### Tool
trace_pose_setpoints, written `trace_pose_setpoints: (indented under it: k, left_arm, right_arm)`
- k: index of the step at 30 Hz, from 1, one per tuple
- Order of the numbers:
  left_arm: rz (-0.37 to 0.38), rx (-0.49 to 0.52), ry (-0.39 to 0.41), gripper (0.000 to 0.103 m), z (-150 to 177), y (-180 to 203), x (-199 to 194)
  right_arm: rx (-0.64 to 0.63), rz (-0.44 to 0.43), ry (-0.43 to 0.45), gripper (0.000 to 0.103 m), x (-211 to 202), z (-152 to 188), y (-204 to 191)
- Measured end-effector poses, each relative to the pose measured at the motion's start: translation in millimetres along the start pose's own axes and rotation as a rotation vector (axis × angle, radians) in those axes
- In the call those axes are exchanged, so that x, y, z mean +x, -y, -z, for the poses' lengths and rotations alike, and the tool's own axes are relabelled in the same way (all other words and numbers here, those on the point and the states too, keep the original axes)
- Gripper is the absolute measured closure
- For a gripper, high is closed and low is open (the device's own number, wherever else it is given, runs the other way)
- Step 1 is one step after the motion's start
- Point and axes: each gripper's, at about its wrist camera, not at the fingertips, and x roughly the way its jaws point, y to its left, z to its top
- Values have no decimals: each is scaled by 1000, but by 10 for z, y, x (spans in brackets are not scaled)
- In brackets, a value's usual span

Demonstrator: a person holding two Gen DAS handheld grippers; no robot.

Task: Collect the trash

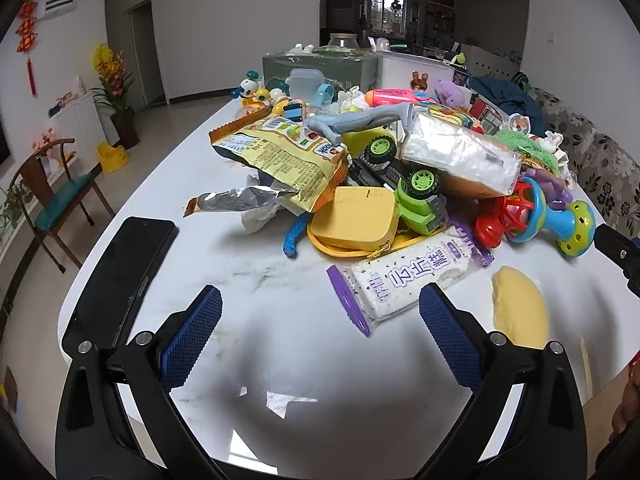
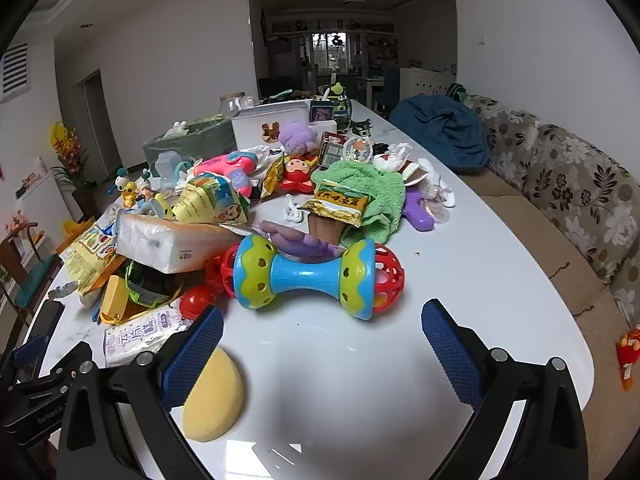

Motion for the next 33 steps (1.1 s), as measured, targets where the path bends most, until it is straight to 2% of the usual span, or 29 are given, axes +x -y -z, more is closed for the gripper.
trace_pose_setpoints:
  k: [6,17,26,33]
  left_arm:
    - [0,-14,0,6,-9,-25,16]
    - [-16,8,-1,7,2,13,23]
    - [-3,-16,-10,7,-5,-47,38]
    - [-6,0,-15,6,-4,3,74]
  right_arm:
    - [-19,-32,-21,5,49,19,-17]
    - [-62,-20,-48,5,121,73,-56]
    - [-74,-58,-49,5,144,34,65]
    - [-117,-51,-43,5,150,23,48]
